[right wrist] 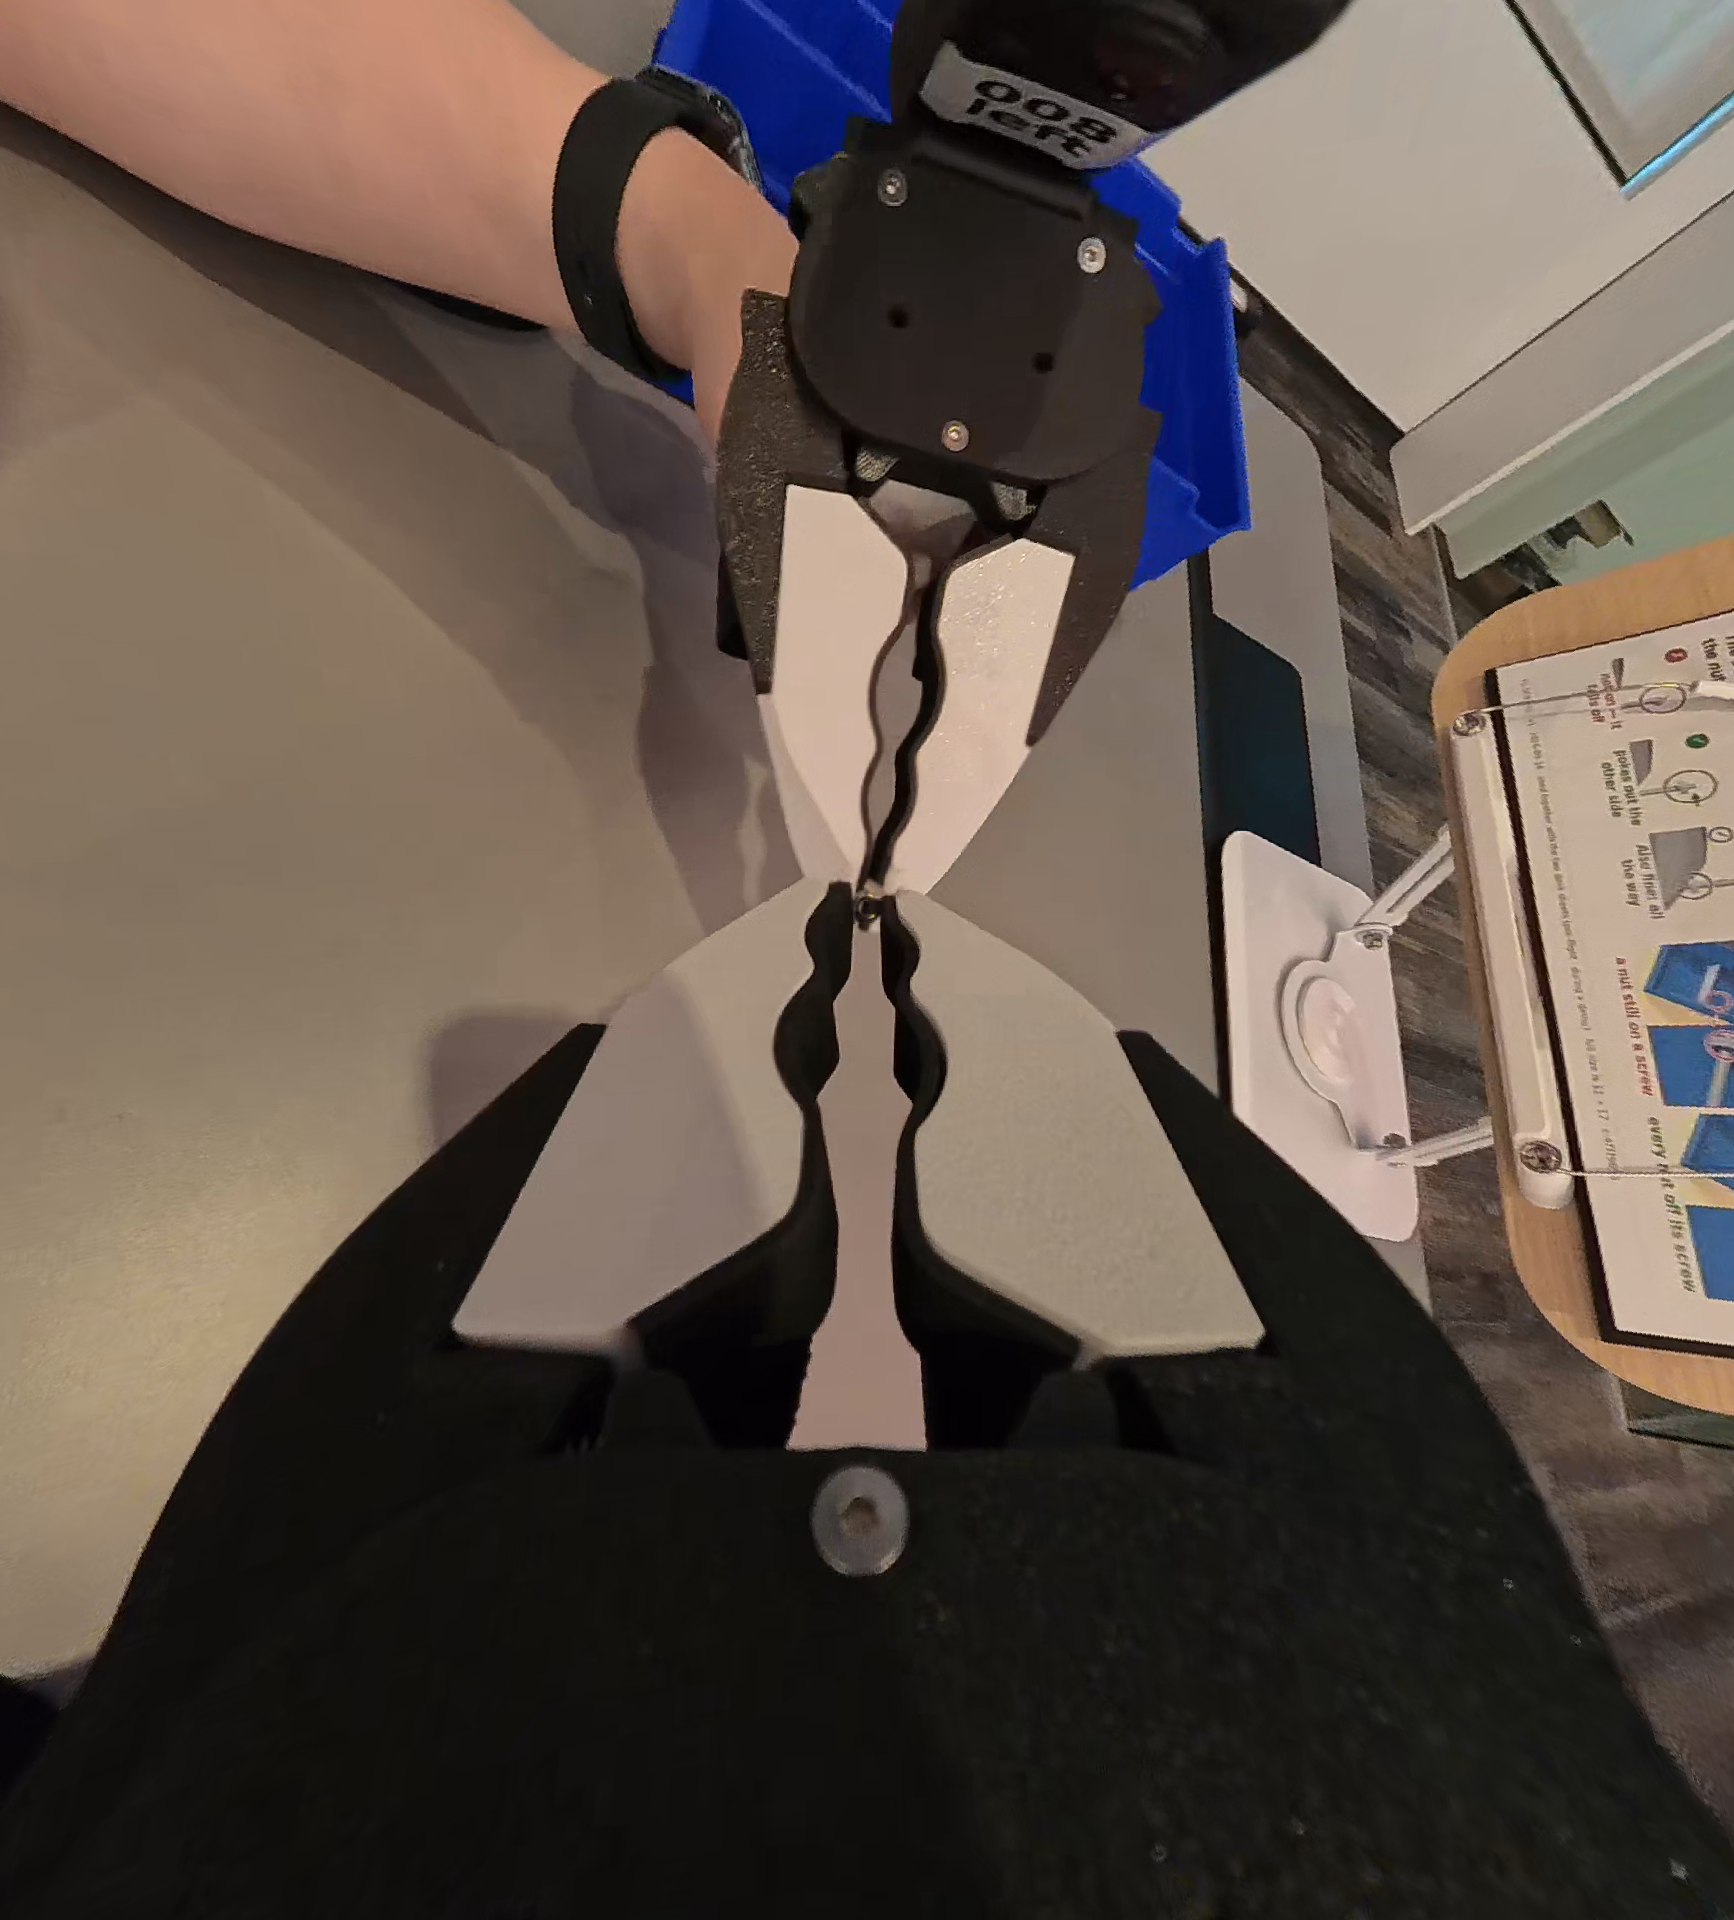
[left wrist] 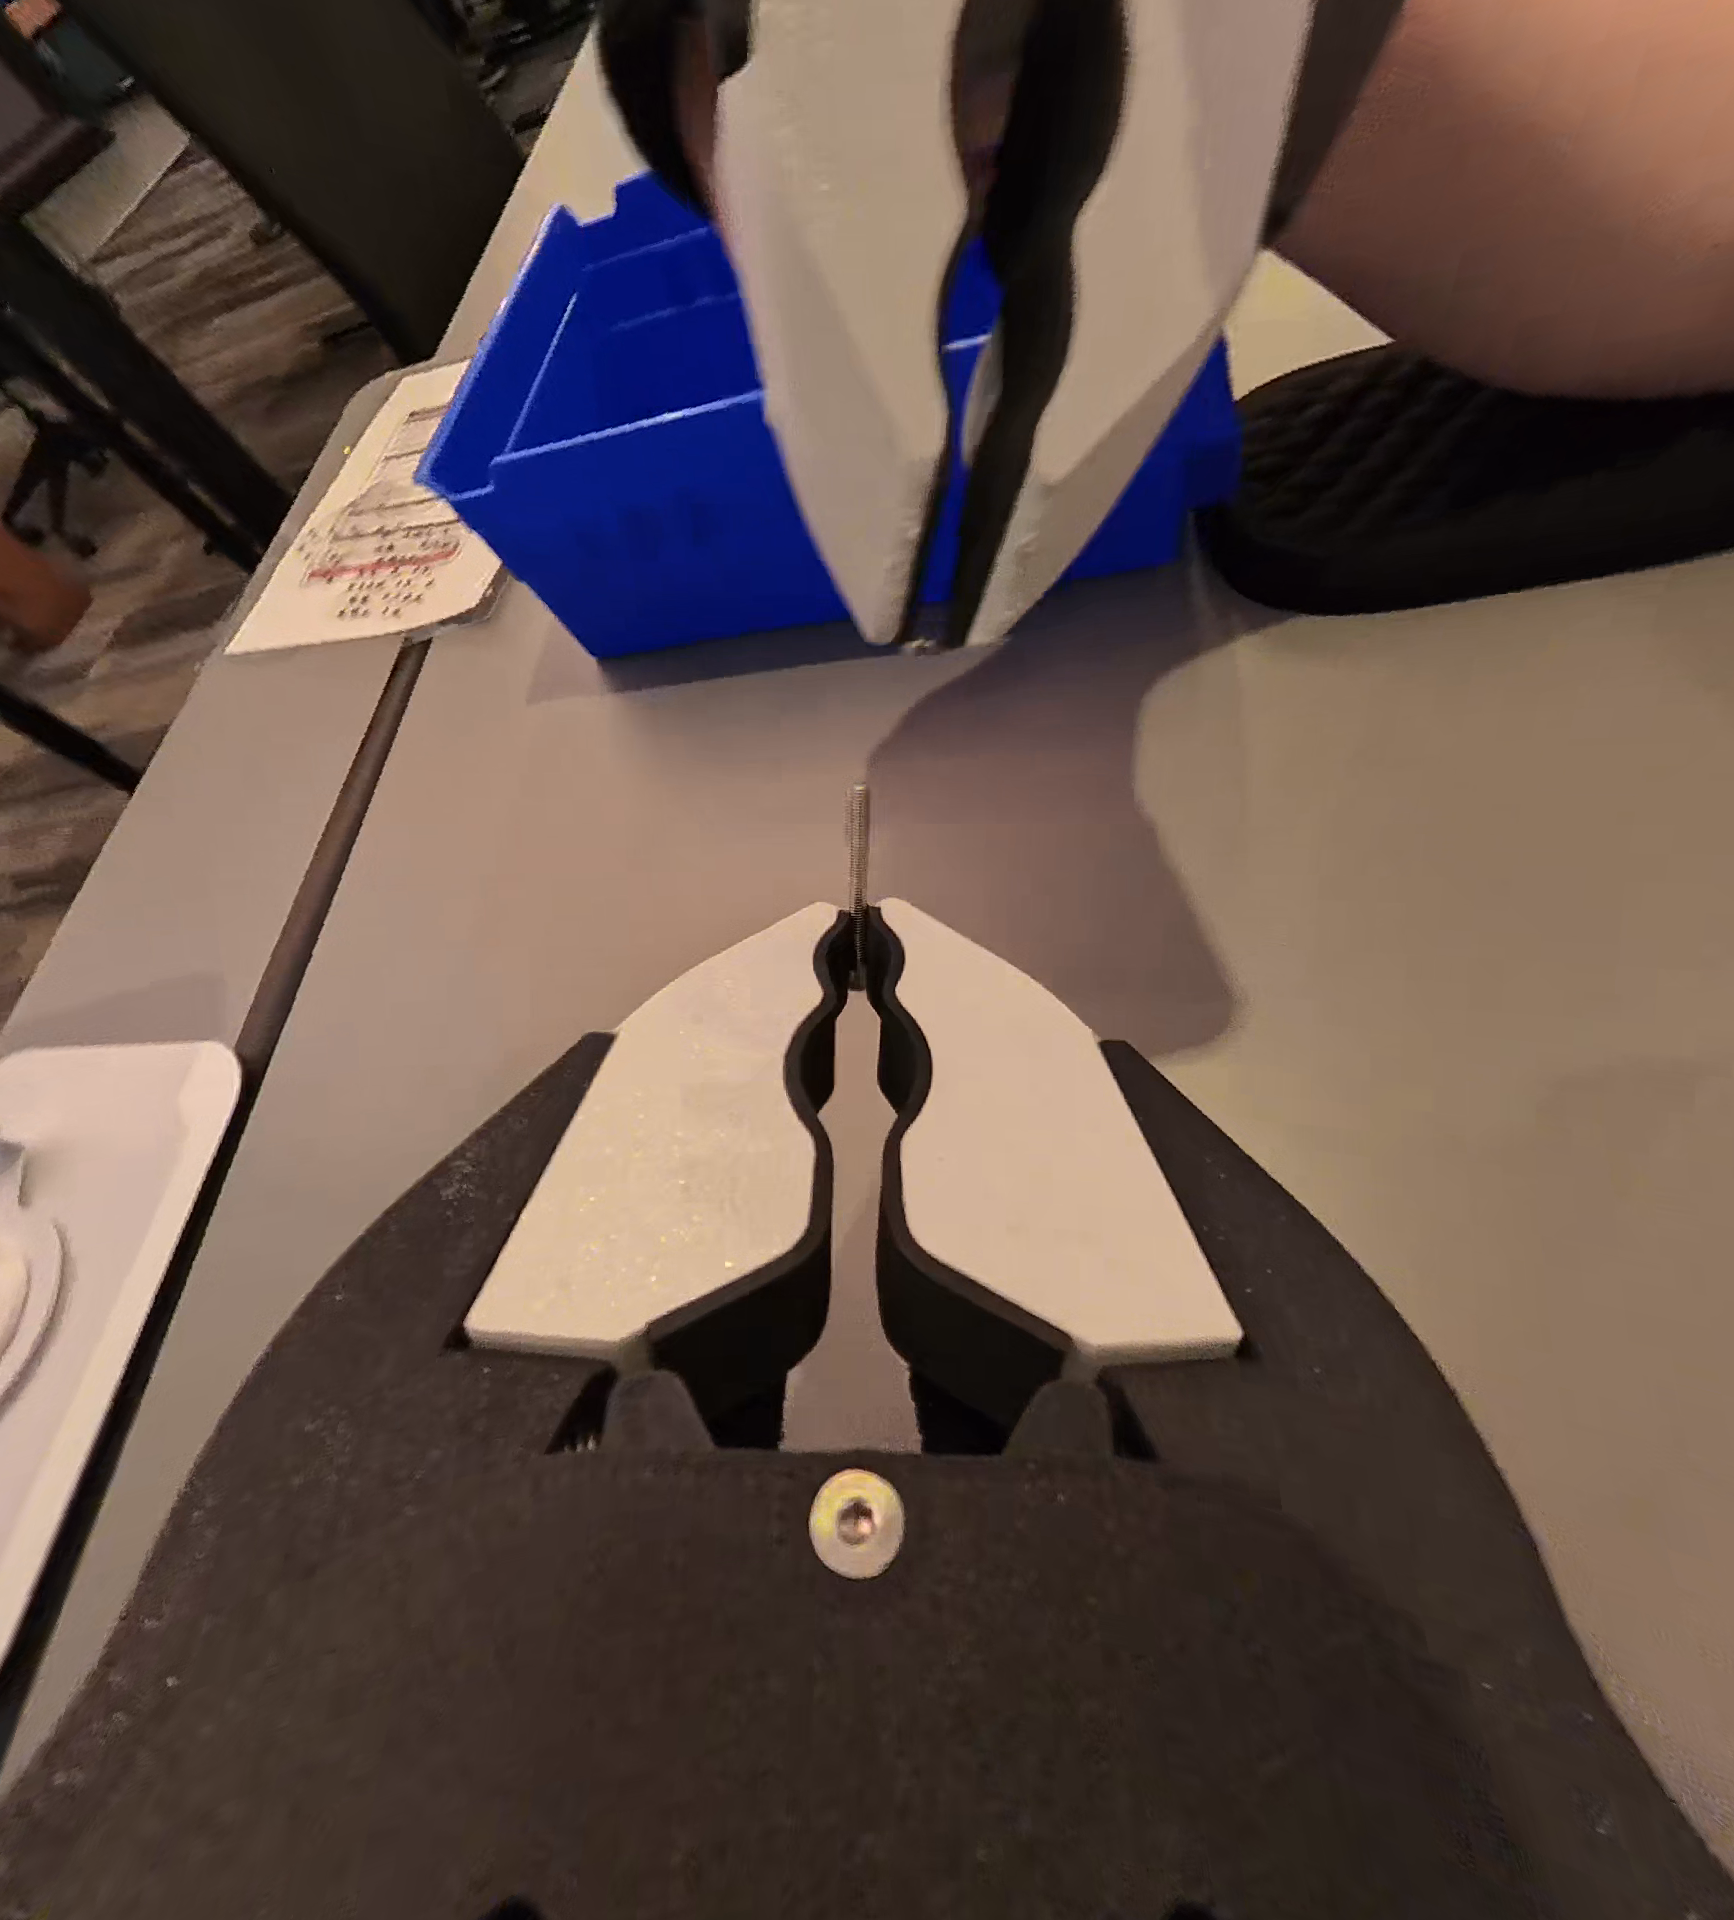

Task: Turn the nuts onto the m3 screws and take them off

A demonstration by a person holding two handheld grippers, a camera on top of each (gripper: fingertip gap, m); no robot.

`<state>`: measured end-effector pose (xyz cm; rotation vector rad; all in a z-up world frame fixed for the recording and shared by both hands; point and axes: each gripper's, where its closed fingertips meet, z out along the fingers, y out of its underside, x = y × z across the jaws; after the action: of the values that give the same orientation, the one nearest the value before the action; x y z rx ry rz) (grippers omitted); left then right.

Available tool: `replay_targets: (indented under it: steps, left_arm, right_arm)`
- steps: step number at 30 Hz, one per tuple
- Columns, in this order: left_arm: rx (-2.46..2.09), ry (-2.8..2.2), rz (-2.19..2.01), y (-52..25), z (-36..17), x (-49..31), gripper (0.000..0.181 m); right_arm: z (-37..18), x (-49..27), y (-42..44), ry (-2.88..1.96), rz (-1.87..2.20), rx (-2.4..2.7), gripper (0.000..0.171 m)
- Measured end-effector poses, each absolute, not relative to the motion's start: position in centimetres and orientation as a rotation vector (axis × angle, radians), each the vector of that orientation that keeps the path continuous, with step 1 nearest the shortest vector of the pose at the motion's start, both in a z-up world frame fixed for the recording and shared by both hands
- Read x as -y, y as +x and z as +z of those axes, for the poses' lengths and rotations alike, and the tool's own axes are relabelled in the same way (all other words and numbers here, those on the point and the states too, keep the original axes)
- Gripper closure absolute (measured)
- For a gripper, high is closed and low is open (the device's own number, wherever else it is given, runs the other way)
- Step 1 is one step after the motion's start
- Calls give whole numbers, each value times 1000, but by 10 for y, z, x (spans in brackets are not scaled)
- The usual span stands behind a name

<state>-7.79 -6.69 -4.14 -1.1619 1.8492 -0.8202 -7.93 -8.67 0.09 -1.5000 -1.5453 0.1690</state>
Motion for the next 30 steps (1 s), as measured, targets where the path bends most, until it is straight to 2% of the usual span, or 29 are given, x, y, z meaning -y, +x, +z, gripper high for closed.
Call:
replay_targets:
  steps: [30]
  left_arm:
    - [-1878, -1063, -775, -75, -33, 84, 179]
  right_arm:
    - [-7, 90, -83, -1519, 209, 1580, 166]
